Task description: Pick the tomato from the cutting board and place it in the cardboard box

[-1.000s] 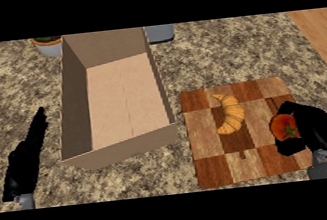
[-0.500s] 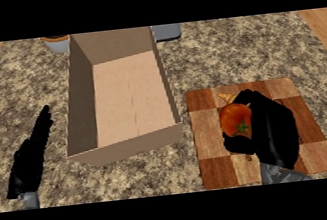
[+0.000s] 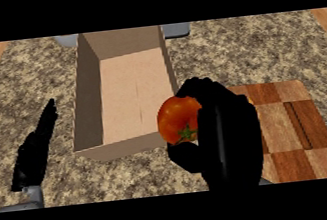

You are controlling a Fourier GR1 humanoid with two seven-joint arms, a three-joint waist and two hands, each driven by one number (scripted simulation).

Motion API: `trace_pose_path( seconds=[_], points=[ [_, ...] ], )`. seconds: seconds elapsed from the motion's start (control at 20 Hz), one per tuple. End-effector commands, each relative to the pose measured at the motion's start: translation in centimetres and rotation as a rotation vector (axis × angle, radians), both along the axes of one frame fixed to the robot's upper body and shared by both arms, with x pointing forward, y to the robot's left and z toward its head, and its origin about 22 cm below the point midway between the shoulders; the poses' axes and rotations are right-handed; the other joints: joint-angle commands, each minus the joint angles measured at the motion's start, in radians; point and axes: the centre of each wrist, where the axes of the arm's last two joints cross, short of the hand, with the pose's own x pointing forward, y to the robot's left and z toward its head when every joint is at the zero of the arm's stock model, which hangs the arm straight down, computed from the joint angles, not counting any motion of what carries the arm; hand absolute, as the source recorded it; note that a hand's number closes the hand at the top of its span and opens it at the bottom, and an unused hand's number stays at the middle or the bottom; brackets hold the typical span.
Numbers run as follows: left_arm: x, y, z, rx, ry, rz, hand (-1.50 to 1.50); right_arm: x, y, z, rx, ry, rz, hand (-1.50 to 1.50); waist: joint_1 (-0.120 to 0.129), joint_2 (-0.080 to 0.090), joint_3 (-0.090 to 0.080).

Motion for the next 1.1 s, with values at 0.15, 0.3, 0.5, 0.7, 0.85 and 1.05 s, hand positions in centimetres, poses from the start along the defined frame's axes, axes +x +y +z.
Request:
trace_pose_path(
  seconds=[0.15,0.3,0.5,0.7,0.85,1.05],
  points=[
    [1.2,-0.4,-0.5,-0.004,-0.002,-0.012,0.0,4.9,4.0,3.8,0.034,0.07,-0.079,1.5,0.014,0.009,0.0],
    [0.1,-0.7,-0.2,0.001,-0.001,-0.029,0.0,6.3,5.7,3.0,0.027,0.093,-0.103,1.5,0.033,0.008,0.001],
    [0.6,-0.3,0.9,-0.003,-0.01,-0.048,0.0,10.5,5.4,2.6,0.042,0.153,-0.101,1.5,0.036,0.012,0.001],
    [0.4,-0.9,0.4,0.02,-0.028,-0.049,0.0,13.0,6.3,1.5,0.033,0.227,-0.117,1.5,0.052,0.015,0.001],
    [1.3,-1.7,0.2,-0.012,-0.005,-0.073,0.0,15.3,5.6,-0.3,0.033,0.265,-0.112,1.5,0.049,0.021,0.001],
    [1.9,-1.1,1.1,0.001,-0.011,-0.054,0.0,17.1,5.9,-0.5,0.03,0.322,-0.152,1.5,0.049,0.019,0.001]
  ],
)
